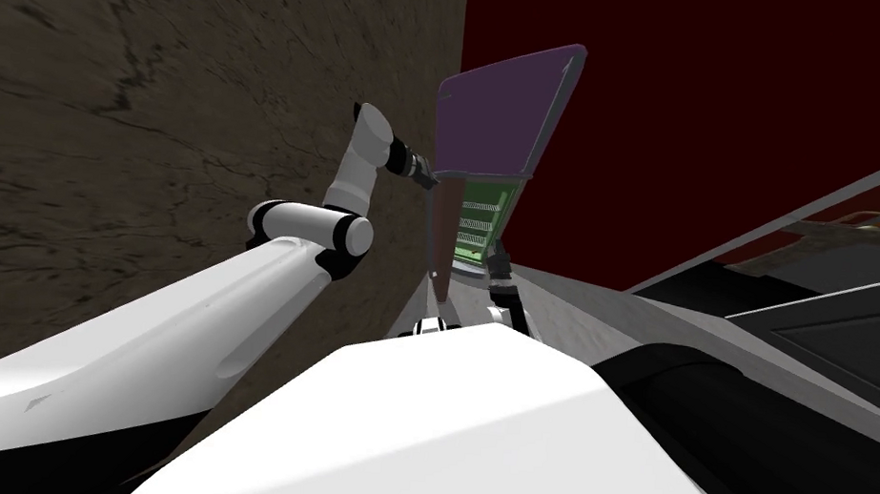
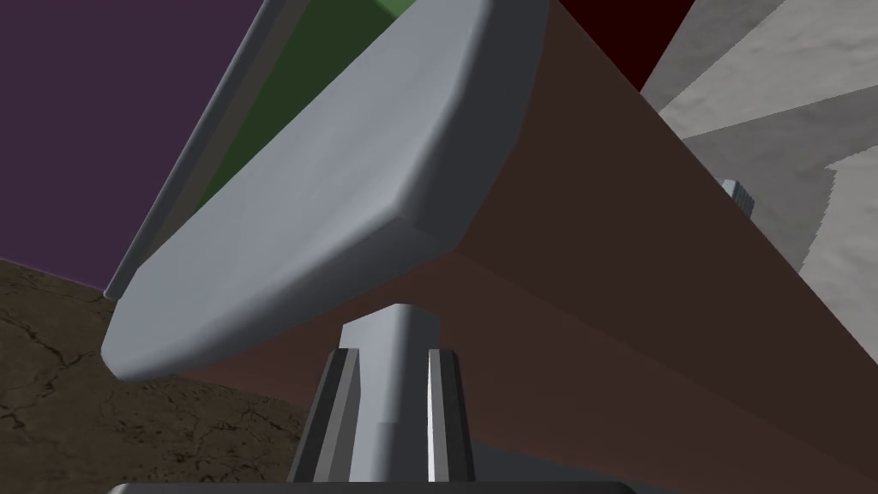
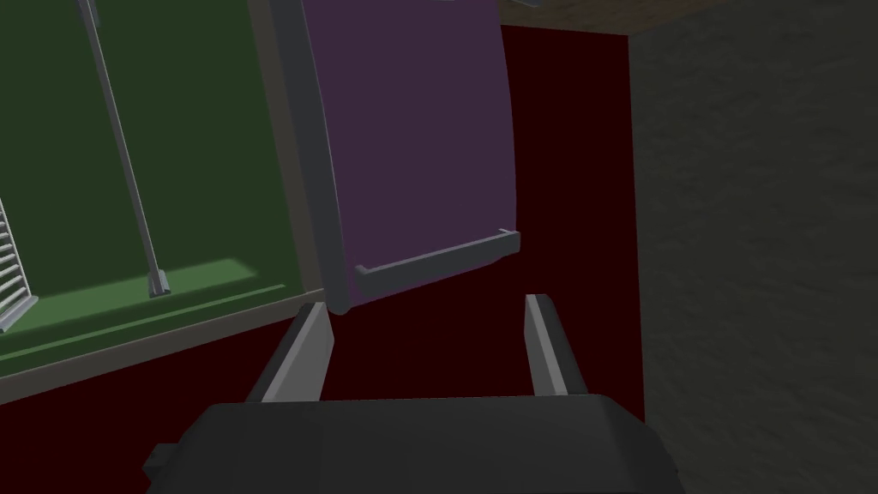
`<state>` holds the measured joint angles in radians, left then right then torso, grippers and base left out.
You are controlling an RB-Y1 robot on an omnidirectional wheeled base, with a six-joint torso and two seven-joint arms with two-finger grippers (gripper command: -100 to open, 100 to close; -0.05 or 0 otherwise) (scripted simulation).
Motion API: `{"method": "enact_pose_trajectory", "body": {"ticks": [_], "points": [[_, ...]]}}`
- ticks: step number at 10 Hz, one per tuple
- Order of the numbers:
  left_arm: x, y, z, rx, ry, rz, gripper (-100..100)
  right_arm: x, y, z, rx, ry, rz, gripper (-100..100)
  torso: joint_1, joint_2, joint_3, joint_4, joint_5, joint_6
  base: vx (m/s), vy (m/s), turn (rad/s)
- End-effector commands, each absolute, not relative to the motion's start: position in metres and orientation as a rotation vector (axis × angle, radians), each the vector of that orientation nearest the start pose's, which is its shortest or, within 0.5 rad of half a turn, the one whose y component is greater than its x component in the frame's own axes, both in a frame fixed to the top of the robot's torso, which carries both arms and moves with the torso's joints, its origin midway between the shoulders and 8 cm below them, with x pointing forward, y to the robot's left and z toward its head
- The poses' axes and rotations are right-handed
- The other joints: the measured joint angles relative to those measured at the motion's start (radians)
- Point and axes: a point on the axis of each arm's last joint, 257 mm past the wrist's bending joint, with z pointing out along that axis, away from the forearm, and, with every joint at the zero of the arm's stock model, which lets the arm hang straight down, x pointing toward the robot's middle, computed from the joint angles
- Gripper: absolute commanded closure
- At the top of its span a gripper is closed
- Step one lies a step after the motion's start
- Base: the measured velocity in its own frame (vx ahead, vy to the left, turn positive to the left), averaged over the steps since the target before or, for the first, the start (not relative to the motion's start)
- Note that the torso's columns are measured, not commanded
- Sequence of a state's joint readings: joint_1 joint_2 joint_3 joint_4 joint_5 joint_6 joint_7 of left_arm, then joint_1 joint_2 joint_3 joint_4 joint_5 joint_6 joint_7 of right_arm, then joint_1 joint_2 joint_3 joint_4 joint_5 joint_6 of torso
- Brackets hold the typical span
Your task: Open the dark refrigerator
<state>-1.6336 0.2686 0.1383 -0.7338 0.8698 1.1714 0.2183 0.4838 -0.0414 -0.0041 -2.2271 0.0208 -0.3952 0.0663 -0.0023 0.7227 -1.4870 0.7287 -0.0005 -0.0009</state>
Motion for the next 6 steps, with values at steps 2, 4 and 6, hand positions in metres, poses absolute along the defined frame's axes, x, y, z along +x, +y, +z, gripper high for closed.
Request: {"method": "enact_pose_trajectory", "body": {"ticks": [2,4,6], "points": [[0.618,-0.066,0.209,-1.560,1.993,-1.846,-100,0.372,-0.280,-0.015,0.700,0.773,1.193,0,0.001,-0.001,-0.001,-0.001,0.000,0.000,0.060,0.147,0.042],[0.609,-0.074,0.220,-1.551,2.006,-1.851,-100,0.372,-0.280,-0.015,0.701,0.773,1.193,0,-0.007,0.010,0.007,0.007,-0.003,0.002,0.058,-0.015,0.098],[0.600,-0.081,0.231,-1.543,2.020,-1.856,-100,0.372,-0.280,-0.015,0.701,0.773,1.193,0,-0.004,0.014,0.010,0.009,-0.002,0.003,0.060,-0.020,0.058]]}}
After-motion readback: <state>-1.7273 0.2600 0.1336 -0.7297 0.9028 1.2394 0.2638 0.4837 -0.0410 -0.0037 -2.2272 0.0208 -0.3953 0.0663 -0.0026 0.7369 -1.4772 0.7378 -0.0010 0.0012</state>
